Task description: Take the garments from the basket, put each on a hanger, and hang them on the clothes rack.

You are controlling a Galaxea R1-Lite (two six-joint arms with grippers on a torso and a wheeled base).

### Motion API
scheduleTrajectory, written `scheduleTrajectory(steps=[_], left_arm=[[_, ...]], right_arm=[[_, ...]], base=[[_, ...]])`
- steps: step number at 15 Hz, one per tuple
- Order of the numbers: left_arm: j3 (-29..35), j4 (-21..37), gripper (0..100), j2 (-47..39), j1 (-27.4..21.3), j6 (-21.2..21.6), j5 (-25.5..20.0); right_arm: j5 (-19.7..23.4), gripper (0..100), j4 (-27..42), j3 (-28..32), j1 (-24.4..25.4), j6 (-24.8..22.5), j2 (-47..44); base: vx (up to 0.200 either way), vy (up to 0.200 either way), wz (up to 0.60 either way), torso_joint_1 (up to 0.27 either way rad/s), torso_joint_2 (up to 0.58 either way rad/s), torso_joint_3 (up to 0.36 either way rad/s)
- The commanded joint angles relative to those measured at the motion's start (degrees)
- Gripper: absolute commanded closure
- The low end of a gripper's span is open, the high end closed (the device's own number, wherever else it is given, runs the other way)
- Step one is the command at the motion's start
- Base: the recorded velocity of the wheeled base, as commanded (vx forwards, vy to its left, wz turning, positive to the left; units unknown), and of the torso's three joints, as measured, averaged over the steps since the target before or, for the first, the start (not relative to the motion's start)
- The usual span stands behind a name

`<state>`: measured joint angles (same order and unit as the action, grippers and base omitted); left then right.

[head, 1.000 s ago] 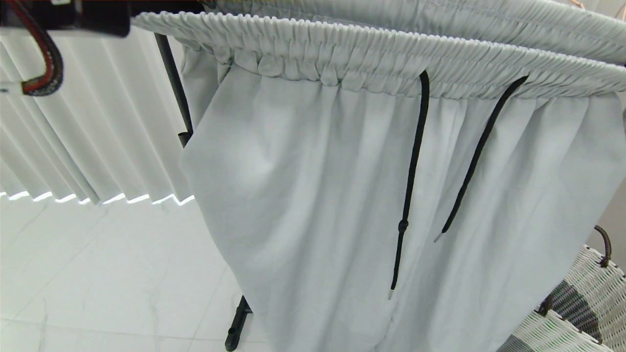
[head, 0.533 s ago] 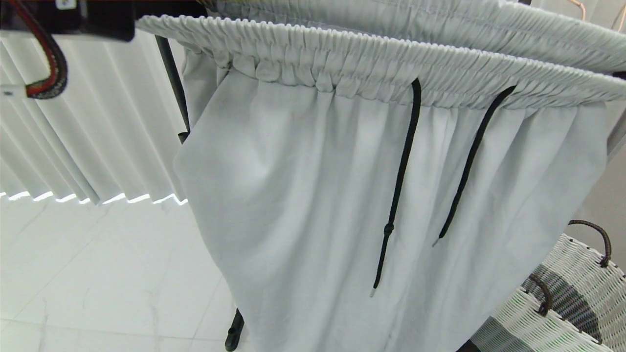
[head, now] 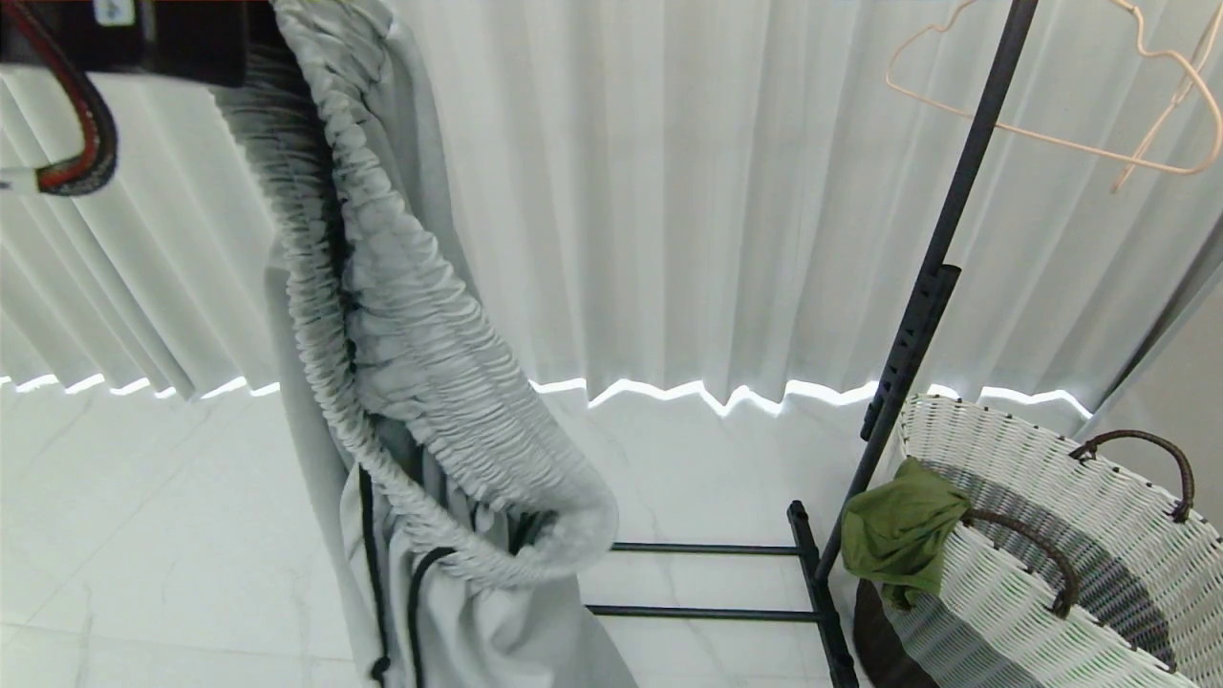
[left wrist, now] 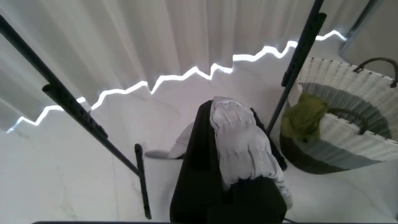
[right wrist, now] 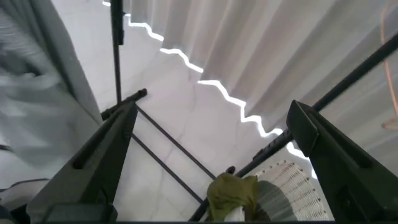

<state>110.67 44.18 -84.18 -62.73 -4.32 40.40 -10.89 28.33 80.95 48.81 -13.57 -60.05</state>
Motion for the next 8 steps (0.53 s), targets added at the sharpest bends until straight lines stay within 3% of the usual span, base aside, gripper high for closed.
scheduleTrajectory(steps=[1,3,5,8], left_arm=[[-0.98,0.03,100,1.47,0.24,1.5,0.29],[-3.44,-0.67,100,4.81,3.49,8.01,0.29],[-7.39,-5.59,100,7.54,5.87,8.97,-1.46],[-22.51,-13.42,100,14.92,8.94,10.56,-10.34]], right_arm=[[-1.86,0,1.55,-0.88,-8.29,-0.05,1.52],[-3.53,0,6.21,-0.79,-22.8,-2.52,1.25],[-3.18,0,8.14,-2.81,-33.52,-5.5,1.6],[-3.26,0,5.77,-5.8,-35.89,-5.68,2.48]], base=[[0.0,0.0,0.0,0.0,0.0,0.0],[0.0,0.0,0.0,0.0,0.0,0.0],[0.0,0.0,0.0,0.0,0.0,0.0],[0.0,0.0,0.0,0.0,0.0,0.0]])
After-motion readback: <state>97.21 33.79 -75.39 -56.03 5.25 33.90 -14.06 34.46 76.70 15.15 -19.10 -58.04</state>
